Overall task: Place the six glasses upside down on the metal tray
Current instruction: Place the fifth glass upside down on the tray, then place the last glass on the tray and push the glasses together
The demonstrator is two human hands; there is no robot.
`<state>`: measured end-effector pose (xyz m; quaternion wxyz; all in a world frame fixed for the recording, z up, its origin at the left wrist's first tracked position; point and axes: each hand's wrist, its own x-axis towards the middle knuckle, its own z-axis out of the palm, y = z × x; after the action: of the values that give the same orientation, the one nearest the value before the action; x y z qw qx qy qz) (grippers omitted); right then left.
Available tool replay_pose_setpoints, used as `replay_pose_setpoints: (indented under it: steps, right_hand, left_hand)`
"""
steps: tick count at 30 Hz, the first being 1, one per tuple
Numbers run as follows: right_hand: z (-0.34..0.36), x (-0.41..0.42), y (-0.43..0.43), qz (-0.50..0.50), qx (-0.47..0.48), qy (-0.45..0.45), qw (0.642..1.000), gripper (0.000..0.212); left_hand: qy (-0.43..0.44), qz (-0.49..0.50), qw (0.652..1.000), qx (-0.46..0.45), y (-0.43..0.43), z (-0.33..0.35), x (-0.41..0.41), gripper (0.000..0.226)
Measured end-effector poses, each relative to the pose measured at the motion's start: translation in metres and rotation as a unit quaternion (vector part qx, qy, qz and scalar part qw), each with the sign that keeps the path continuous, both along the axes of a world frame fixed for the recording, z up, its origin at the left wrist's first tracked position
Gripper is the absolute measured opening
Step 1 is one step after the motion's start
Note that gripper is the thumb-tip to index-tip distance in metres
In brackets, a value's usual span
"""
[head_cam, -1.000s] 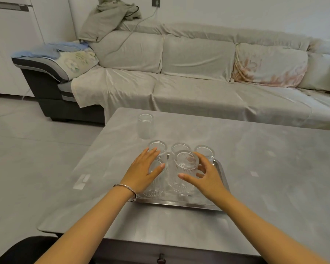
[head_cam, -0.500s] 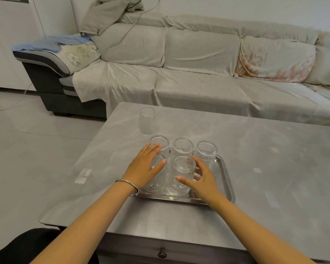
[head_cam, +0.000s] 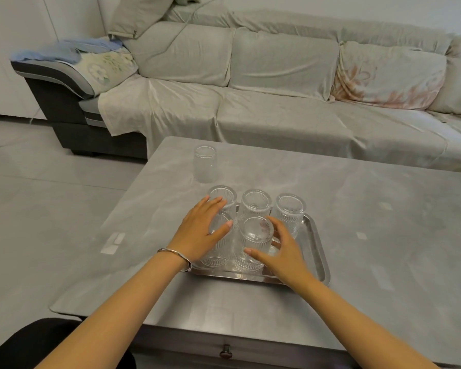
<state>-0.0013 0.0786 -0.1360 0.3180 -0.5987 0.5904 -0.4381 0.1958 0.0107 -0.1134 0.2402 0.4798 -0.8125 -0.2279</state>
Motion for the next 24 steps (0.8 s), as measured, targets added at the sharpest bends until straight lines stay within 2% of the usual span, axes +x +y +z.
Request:
replay_pose_setpoints:
  steps: [3, 6, 11, 17, 24]
  right_hand:
    - [0.017, -0.002, -0.002, 0.012, -0.014, 0.004, 1.0, 0.077]
    - [0.043, -0.004, -0.014, 0.016, -0.042, -0.014, 0.999, 0.072]
    - [0.079, -0.004, -0.064, 0.02, -0.05, -0.051, 0.997, 0.068]
    - [0.083, 0.004, -0.151, 0.024, 0.019, -0.092, 0.995, 0.053]
    - [0.06, 0.011, -0.238, 0.061, 0.101, -0.038, 0.992, 0.061]
  left_hand:
    - [0.031, -0.002, 1.0, 0.001, -0.007, 0.004, 0.005, 0.055]
    - [0.074, 0.006, 0.997, -0.024, -0.021, 0.012, 0.015, 0.051]
    - [0.104, 0.05, 0.993, -0.023, -0.064, 0.022, 0.034, 0.048]
    - [0.146, 0.099, 0.984, 0.032, -0.127, 0.02, 0.046, 0.049]
    - [0.16, 0.11, 0.976, 0.098, -0.196, 0.001, 0.044, 0.055]
